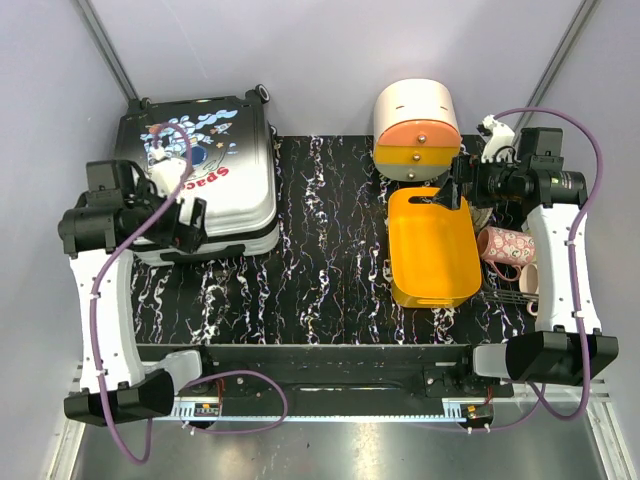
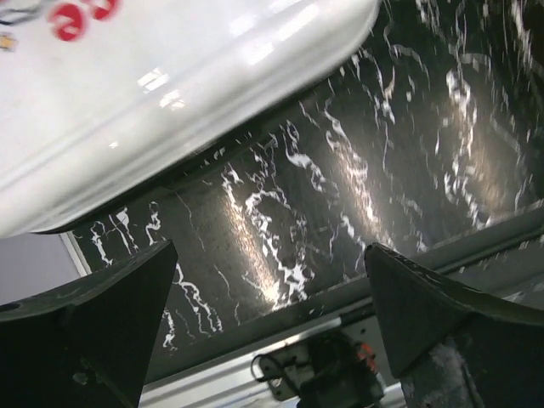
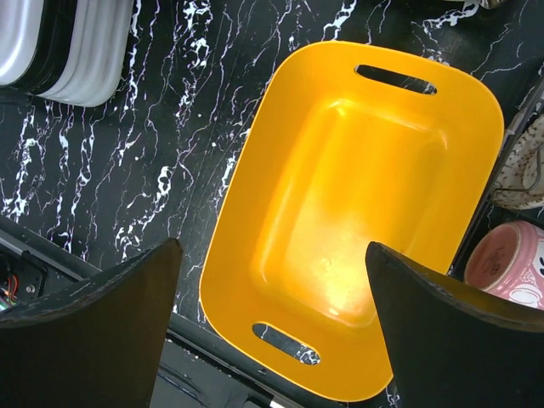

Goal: Open, take out, and arrange the luggage

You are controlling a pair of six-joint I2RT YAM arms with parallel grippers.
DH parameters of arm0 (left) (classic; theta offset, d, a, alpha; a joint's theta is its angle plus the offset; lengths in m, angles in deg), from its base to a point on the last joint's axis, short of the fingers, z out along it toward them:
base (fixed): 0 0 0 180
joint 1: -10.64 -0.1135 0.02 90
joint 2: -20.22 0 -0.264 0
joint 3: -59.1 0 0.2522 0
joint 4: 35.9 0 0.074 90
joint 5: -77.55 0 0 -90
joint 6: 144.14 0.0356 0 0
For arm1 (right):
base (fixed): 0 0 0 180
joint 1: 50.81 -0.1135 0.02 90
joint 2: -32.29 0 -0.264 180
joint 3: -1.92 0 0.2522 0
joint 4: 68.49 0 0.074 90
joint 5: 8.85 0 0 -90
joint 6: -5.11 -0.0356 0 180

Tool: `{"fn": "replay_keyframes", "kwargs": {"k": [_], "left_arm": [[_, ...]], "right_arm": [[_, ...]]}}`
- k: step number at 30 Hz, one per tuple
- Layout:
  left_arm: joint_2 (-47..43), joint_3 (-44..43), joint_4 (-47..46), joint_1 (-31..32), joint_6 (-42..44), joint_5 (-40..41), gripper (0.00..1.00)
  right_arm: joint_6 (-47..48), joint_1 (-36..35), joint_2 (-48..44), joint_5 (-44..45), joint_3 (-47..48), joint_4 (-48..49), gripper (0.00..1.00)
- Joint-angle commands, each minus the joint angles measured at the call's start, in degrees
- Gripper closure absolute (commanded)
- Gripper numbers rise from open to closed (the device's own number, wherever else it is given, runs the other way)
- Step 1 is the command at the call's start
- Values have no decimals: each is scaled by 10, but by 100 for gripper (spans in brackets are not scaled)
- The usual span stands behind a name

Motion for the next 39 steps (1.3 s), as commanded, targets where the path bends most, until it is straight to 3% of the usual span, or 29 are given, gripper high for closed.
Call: {"fn": "replay_keyframes", "kwargs": {"k": [1,7,12,15,22,30,33,39], "left_arm": [[-46,80,44,30,186,-2,1],[-74,236,69,47,428,22,1],[-103,329,-62,47,587,7,1],[-80,351,-127,48,641,3,1],[66,324,-192,47,677,-3,11],[132,380,-325,48,681,20,19],[126,438,-351,56,716,45,29],[74,499,-346,87,711,41,62]], "right_arm": [[-4,-14,1,-22,11,0,0],[-10,-33,17,-28,7,3,0],[-12,-50,22,-24,2,1,0],[-14,-50,25,-23,-3,-1,0],[-28,-50,40,-40,-10,-2,0],[-30,-50,49,-39,-11,5,0],[-31,-50,54,-40,-10,5,0],[-34,-51,55,-40,-12,6,0]]}}
